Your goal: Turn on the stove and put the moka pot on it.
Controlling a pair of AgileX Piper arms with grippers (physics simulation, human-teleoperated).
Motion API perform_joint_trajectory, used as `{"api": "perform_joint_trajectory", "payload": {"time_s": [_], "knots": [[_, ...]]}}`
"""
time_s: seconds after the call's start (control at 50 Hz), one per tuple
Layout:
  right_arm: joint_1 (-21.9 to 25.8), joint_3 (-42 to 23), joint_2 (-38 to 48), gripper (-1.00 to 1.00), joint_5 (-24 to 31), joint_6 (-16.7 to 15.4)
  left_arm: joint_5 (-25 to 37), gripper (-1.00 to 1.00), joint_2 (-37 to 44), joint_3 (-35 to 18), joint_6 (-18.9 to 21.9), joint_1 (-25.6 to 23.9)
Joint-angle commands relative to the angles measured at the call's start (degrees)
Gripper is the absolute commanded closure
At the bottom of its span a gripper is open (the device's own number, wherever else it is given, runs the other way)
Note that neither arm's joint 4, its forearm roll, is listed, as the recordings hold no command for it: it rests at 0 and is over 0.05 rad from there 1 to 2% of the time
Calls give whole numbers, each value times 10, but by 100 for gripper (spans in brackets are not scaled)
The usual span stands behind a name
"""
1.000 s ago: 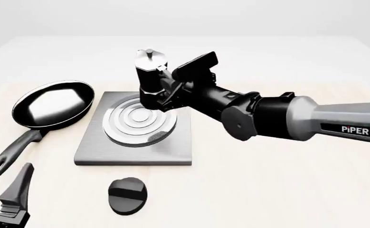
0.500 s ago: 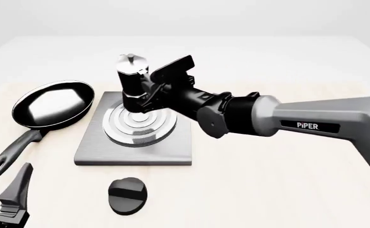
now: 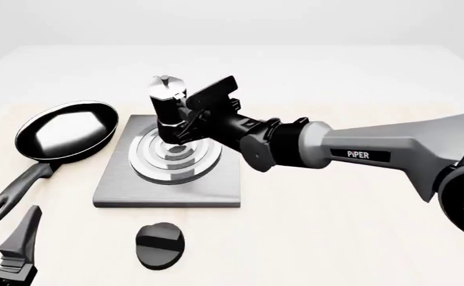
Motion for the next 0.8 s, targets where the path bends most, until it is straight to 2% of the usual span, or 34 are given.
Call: {"api": "perform_joint_trajectory", "payload": {"time_s": [0.02,0.28,0.8], "knots": [[-5,-15,12,100,-4,-4,4,-100,0,0,-1,0],[-10,-15,36,100,-10,6,8,-100,0,0,0,2],[-9,-21,64,100,6,1,8,-100,0,0,0,-3]]}}
